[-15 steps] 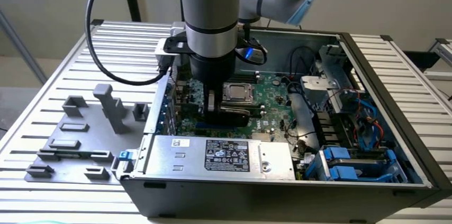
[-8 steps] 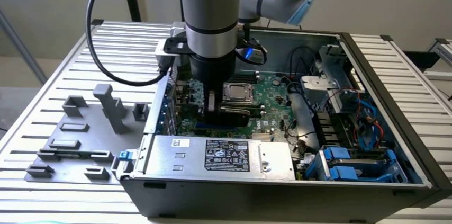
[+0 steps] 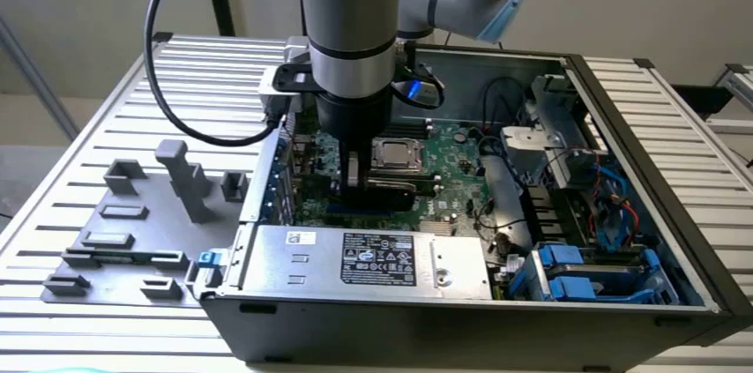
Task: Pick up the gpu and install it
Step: 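Insert the gpu into the slot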
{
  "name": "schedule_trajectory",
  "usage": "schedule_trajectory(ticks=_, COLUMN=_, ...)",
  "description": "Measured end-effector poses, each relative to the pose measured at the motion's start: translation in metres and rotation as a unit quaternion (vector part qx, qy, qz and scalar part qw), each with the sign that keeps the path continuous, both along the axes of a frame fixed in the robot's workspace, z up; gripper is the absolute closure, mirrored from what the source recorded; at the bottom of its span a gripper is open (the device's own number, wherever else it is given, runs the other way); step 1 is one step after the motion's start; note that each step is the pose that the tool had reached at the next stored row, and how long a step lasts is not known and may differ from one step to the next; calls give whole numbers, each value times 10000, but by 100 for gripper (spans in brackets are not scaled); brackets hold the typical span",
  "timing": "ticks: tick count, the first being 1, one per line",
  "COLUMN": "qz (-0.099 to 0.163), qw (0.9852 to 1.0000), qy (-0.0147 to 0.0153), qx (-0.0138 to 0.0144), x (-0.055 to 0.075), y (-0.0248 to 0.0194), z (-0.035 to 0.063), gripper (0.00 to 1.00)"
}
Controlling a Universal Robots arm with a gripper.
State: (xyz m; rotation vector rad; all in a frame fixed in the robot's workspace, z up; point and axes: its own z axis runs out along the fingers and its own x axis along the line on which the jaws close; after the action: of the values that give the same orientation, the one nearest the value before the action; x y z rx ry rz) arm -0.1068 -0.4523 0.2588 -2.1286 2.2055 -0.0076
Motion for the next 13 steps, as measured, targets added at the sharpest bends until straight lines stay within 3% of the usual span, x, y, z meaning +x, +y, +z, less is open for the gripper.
schedule_trajectory(ticks=13, qz=32, qw=10000, qy=-4, qx=0, x=0, y=0, z=-23, gripper=74)
